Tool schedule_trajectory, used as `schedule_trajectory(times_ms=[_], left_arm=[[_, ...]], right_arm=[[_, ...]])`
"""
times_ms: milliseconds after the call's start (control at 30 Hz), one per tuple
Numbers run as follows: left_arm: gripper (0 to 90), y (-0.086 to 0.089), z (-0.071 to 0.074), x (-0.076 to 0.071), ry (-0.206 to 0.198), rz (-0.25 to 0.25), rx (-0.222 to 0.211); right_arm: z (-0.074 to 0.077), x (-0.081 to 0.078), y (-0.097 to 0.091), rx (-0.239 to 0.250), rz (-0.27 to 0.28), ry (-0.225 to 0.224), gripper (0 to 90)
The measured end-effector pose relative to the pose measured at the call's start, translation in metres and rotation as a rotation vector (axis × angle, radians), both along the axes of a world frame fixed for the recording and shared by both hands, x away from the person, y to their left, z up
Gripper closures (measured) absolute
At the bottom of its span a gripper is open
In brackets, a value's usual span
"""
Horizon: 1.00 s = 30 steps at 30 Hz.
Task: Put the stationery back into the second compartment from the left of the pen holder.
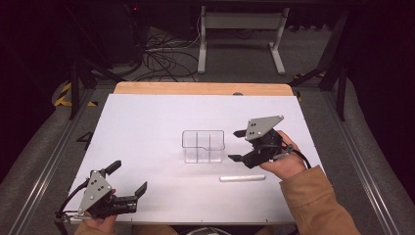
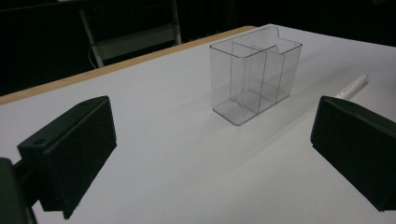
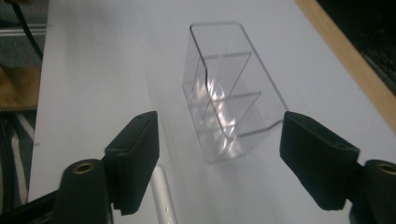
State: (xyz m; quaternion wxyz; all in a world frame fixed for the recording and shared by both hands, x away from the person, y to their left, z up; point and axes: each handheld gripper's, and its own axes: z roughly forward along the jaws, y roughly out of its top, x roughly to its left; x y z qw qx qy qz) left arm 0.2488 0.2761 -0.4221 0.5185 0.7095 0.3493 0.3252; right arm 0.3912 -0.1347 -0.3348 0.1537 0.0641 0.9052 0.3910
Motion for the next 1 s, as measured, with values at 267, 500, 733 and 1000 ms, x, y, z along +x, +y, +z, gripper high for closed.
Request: schedule_trajectory(times_ms=[267, 500, 733, 1000], left_arm=[[1.0, -0.002, 0.0, 0.0, 0.001, -0.002, 0.004], [1.0, -0.002, -0.001, 0.001, 0.007, -0.004, 0.005], [1.0, -0.003, -0.001, 0.001, 0.007, -0.004, 0.003], [1.0, -0.002, -0.002, 0.001, 0.01, -0.005, 0.003]], right_arm=[[-0.025, -0.003, -0.012, -0.125, -0.009, 0.068, 31.8], [-0.048, 0.0, -0.014, -0.217, -0.002, 0.114, 30.9], [-0.063, 0.005, -0.007, -0.305, 0.009, 0.157, 31.7], [-0.073, 0.006, -0.001, -0.371, 0.041, 0.18, 34.5]])
